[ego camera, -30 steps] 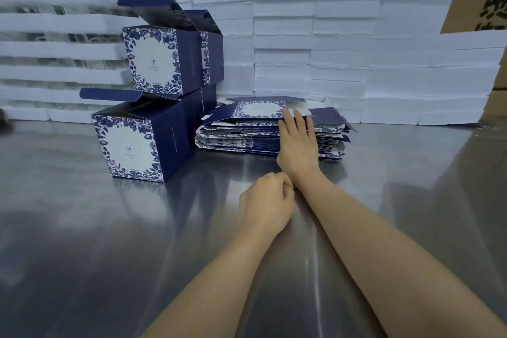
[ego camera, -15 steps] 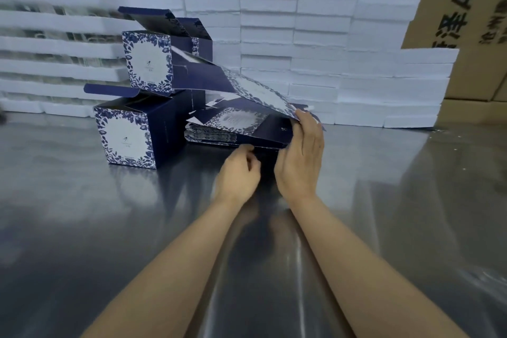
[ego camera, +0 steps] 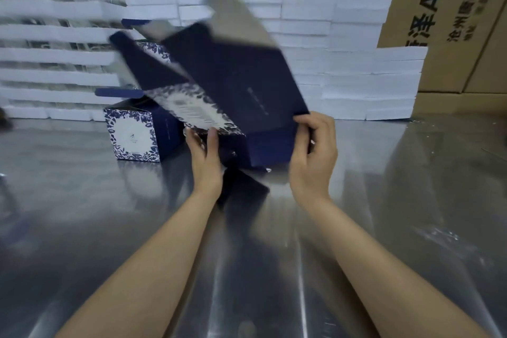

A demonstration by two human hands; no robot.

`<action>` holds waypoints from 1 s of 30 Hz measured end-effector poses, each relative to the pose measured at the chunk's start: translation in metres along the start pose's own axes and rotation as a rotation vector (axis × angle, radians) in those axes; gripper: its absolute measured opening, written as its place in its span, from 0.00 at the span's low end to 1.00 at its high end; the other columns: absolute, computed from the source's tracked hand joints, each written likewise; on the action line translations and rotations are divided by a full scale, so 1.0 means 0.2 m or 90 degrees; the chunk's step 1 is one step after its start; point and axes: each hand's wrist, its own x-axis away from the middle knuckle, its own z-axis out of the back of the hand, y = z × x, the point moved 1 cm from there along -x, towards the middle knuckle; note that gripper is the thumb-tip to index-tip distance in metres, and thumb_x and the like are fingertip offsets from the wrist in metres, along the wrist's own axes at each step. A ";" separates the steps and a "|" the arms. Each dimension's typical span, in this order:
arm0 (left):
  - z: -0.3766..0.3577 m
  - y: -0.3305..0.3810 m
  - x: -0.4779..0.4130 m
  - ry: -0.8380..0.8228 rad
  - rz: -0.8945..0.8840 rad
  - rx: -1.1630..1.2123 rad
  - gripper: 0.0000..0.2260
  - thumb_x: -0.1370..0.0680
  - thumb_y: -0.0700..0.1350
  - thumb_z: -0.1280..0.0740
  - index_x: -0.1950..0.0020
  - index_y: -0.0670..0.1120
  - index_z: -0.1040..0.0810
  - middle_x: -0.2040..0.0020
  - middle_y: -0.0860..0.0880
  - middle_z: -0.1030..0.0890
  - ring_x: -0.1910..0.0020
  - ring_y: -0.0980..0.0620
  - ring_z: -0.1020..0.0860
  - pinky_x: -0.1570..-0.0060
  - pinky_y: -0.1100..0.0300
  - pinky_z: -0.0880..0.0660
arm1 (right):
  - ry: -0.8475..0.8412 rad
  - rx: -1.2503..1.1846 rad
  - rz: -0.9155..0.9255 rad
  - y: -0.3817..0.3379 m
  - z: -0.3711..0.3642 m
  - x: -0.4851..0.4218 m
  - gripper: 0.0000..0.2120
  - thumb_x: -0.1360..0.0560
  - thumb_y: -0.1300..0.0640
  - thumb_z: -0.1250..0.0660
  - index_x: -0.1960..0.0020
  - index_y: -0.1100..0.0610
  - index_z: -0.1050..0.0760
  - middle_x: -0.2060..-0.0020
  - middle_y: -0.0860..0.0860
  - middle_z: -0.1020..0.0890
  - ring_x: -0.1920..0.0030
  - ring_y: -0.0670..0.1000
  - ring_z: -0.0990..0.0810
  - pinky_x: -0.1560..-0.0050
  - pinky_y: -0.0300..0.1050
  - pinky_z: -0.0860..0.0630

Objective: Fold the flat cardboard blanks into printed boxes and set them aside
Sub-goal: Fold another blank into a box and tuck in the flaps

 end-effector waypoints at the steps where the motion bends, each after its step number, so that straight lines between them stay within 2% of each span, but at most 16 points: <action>1: 0.01 0.01 0.00 -0.004 -0.010 -0.003 0.29 0.18 0.55 0.42 0.21 0.49 0.50 0.23 0.53 0.43 0.26 0.60 0.43 0.38 0.76 0.44 | 0.007 -0.028 -0.054 -0.01 0.01 -0.02 0.14 0.22 0.66 0.42 0.45 0.51 0.26 0.52 0.41 0.25 0.53 0.46 0.25 0.51 0.44 0.27; 4: 0.01 0.01 -0.04 -0.060 -0.010 0.002 0.25 0.18 0.56 0.42 0.23 0.48 0.39 0.28 0.55 0.33 0.27 0.51 0.34 0.28 0.55 0.38 | -0.032 -0.081 -0.141 0.01 0.07 -0.09 0.22 0.23 0.63 0.44 0.32 0.48 0.31 0.54 0.38 0.22 0.56 0.41 0.23 0.53 0.38 0.26; 6: -0.01 0.00 -0.05 -0.105 0.047 0.050 0.23 0.18 0.55 0.41 0.25 0.46 0.35 0.28 0.49 0.29 0.29 0.47 0.31 0.28 0.46 0.36 | -0.081 -0.104 -0.173 0.03 0.11 -0.15 0.22 0.23 0.62 0.45 0.30 0.56 0.30 0.41 0.44 0.21 0.41 0.43 0.23 0.39 0.41 0.27; 8: -0.02 0.01 -0.05 -0.142 0.078 0.102 0.17 0.18 0.54 0.41 0.32 0.48 0.27 0.32 0.46 0.24 0.32 0.45 0.27 0.31 0.45 0.33 | -0.127 -0.130 -0.195 0.04 0.13 -0.18 0.24 0.23 0.62 0.44 0.27 0.57 0.35 0.33 0.47 0.27 0.32 0.45 0.29 0.31 0.45 0.32; 11: -0.05 0.05 -0.03 -0.217 0.130 0.182 0.14 0.18 0.55 0.41 0.40 0.49 0.22 0.39 0.47 0.19 0.39 0.46 0.22 0.38 0.49 0.26 | -0.174 -0.177 -0.199 0.04 0.13 -0.19 0.28 0.23 0.61 0.43 0.24 0.54 0.43 0.29 0.44 0.34 0.28 0.42 0.36 0.29 0.39 0.37; 14: -0.12 0.02 0.08 -0.156 0.137 0.085 0.12 0.15 0.46 0.46 0.46 0.48 0.22 0.55 0.46 0.17 0.61 0.51 0.19 0.59 0.56 0.29 | -0.244 -0.151 -0.153 0.05 0.10 -0.18 0.24 0.22 0.59 0.44 0.27 0.53 0.37 0.27 0.44 0.36 0.27 0.38 0.39 0.30 0.32 0.40; 15: -0.05 0.10 0.12 -0.211 0.260 0.076 0.15 0.15 0.43 0.50 0.46 0.44 0.24 0.55 0.41 0.21 0.60 0.49 0.20 0.58 0.55 0.31 | -0.268 -0.152 -0.169 0.06 0.09 -0.17 0.22 0.22 0.58 0.44 0.28 0.53 0.35 0.27 0.45 0.35 0.27 0.39 0.39 0.29 0.35 0.40; 17: -0.02 0.00 0.16 -0.139 0.337 -0.097 0.19 0.17 0.45 0.56 0.42 0.39 0.28 0.51 0.39 0.27 0.52 0.45 0.23 0.54 0.53 0.30 | -0.298 -0.132 -0.226 0.09 0.07 -0.12 0.20 0.22 0.54 0.44 0.31 0.51 0.32 0.29 0.49 0.30 0.28 0.46 0.34 0.27 0.44 0.39; 18: -0.01 -0.07 0.16 -0.204 0.354 -0.160 0.18 0.17 0.46 0.54 0.38 0.39 0.29 0.45 0.39 0.26 0.51 0.45 0.24 0.53 0.54 0.30 | -0.325 -0.063 -0.226 0.12 0.06 -0.09 0.19 0.21 0.54 0.43 0.32 0.52 0.30 0.31 0.51 0.27 0.29 0.48 0.32 0.27 0.46 0.38; 19: -0.05 -0.10 0.12 -0.160 0.370 -0.156 0.16 0.16 0.45 0.50 0.37 0.40 0.28 0.43 0.41 0.23 0.55 0.47 0.24 0.56 0.57 0.28 | -0.374 0.042 -0.198 0.16 0.06 -0.07 0.17 0.20 0.55 0.42 0.33 0.55 0.27 0.34 0.52 0.25 0.32 0.50 0.30 0.28 0.46 0.37; 21: -0.02 -0.09 0.03 -0.309 0.312 -0.087 0.10 0.17 0.41 0.42 0.46 0.43 0.22 0.50 0.47 0.18 0.61 0.51 0.21 0.61 0.60 0.24 | -0.510 0.208 -0.159 0.25 0.08 0.00 0.14 0.19 0.59 0.40 0.37 0.58 0.23 0.38 0.53 0.23 0.35 0.53 0.28 0.31 0.46 0.36; 22: -0.01 -0.08 0.01 -0.325 0.256 -0.113 0.09 0.19 0.38 0.39 0.52 0.44 0.19 0.55 0.48 0.16 0.61 0.51 0.20 0.61 0.61 0.23 | -0.573 0.251 -0.165 0.29 0.08 0.03 0.13 0.19 0.59 0.40 0.38 0.59 0.22 0.39 0.53 0.23 0.37 0.53 0.27 0.33 0.45 0.35; 24: 0.01 -0.08 -0.03 -0.206 0.202 -0.178 0.10 0.23 0.34 0.36 0.56 0.43 0.17 0.57 0.44 0.15 0.60 0.47 0.20 0.58 0.55 0.24 | -0.658 0.284 -0.190 0.33 0.10 0.08 0.13 0.21 0.61 0.37 0.37 0.58 0.22 0.40 0.53 0.24 0.38 0.54 0.27 0.35 0.44 0.34; 27: 0.09 -0.11 -0.12 0.005 0.177 -0.142 0.13 0.23 0.31 0.41 0.50 0.42 0.18 0.48 0.42 0.17 0.52 0.46 0.19 0.53 0.55 0.24 | -0.703 0.323 -0.180 0.34 0.10 0.09 0.15 0.21 0.59 0.38 0.35 0.54 0.24 0.40 0.50 0.25 0.38 0.51 0.29 0.36 0.44 0.33; 28: 0.11 -0.10 -0.14 0.046 0.110 -0.196 0.14 0.23 0.31 0.42 0.46 0.42 0.19 0.45 0.43 0.18 0.48 0.48 0.20 0.48 0.58 0.25 | -0.716 0.353 -0.154 0.34 0.09 0.09 0.15 0.21 0.58 0.39 0.35 0.52 0.24 0.40 0.48 0.25 0.38 0.50 0.30 0.38 0.44 0.32; 30: 0.09 -0.05 -0.11 0.000 -0.094 -0.341 0.16 0.24 0.31 0.41 0.42 0.42 0.19 0.43 0.46 0.19 0.44 0.49 0.22 0.44 0.65 0.31 | -0.745 0.434 -0.080 0.34 0.06 0.10 0.17 0.20 0.55 0.41 0.32 0.49 0.27 0.38 0.46 0.27 0.37 0.50 0.32 0.43 0.44 0.32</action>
